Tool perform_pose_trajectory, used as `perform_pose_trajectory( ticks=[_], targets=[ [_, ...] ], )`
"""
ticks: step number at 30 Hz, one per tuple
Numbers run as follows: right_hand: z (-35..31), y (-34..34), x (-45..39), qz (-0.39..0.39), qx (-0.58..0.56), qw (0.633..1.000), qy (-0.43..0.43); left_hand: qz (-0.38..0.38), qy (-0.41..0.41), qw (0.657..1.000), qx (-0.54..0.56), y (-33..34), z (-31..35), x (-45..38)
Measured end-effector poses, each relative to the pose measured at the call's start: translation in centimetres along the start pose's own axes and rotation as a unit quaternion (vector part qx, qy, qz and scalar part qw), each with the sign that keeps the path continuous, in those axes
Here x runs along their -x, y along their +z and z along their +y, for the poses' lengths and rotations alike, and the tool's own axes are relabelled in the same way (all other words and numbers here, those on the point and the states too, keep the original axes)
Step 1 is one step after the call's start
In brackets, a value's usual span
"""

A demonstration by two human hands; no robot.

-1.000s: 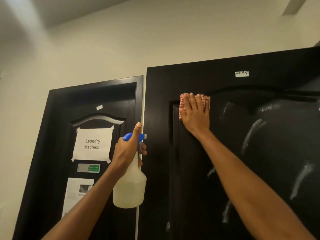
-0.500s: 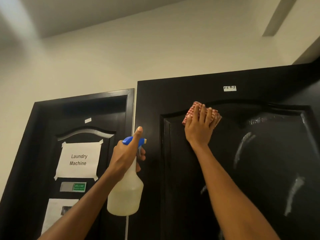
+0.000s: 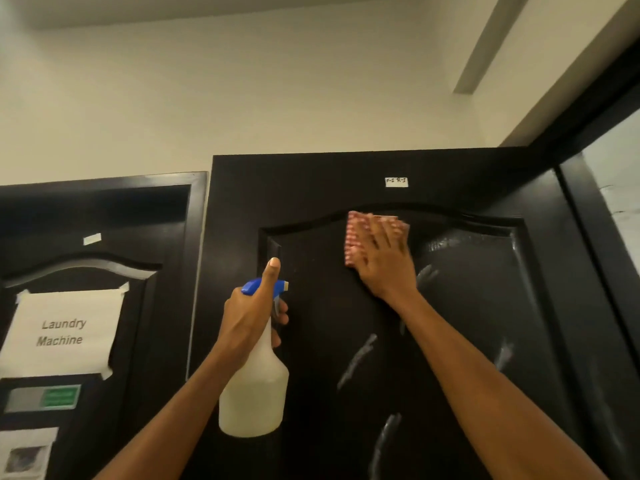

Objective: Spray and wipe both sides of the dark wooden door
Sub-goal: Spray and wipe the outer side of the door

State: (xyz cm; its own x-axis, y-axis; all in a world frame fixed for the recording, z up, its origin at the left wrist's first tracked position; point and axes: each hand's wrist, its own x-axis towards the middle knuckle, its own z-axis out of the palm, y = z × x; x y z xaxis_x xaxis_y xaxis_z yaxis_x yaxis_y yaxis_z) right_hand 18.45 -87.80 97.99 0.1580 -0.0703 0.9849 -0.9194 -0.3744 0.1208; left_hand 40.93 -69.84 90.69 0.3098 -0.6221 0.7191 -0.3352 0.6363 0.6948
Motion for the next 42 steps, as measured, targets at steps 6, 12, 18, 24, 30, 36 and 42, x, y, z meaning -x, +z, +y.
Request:
perform_pose_trajectory(
  ticks=[6, 12, 18, 24, 30, 36, 42],
  targets=[
    [11.7, -2.7, 3.7, 0.046, -0.033, 0.938, 0.343, -0.008, 0.001, 1.0, 0.018, 1.7, 0.0, -0.4],
    [5.2, -1.5, 1.4, 0.054, -0.076, 0.949, 0.301, -0.02, 0.007, 1.0, 0.015, 2.8, 0.9, -0.2],
    [-0.4, -0.8, 6.0, -0.094, -0.002, 0.972, -0.217, -0.03, 0.023, 0.998, 0.04, 6.5, 1.9, 1.1],
    [11.9, -3.4, 7.1, -0.069, 0.015, 0.996, -0.051, -0.032, -0.001, 0.998, 0.048, 12.0, 2.1, 2.1],
    [23.6, -6.7, 6.1, -0.092, 0.021, 0.984, 0.149, -0.075, -0.025, 0.995, 0.055, 18.2, 2.5, 2.9],
    [27.1, -6.5, 11.6, -0.098, 0.001, 0.984, 0.146, -0.074, -0.049, 0.994, 0.059, 24.3, 3.7, 3.9],
    [29.8, -5.2, 25.2, -0.105, 0.067, 0.989, 0.081, -0.073, -0.065, 0.994, 0.041, 29.1, 4.1, 6.3]
  ],
)
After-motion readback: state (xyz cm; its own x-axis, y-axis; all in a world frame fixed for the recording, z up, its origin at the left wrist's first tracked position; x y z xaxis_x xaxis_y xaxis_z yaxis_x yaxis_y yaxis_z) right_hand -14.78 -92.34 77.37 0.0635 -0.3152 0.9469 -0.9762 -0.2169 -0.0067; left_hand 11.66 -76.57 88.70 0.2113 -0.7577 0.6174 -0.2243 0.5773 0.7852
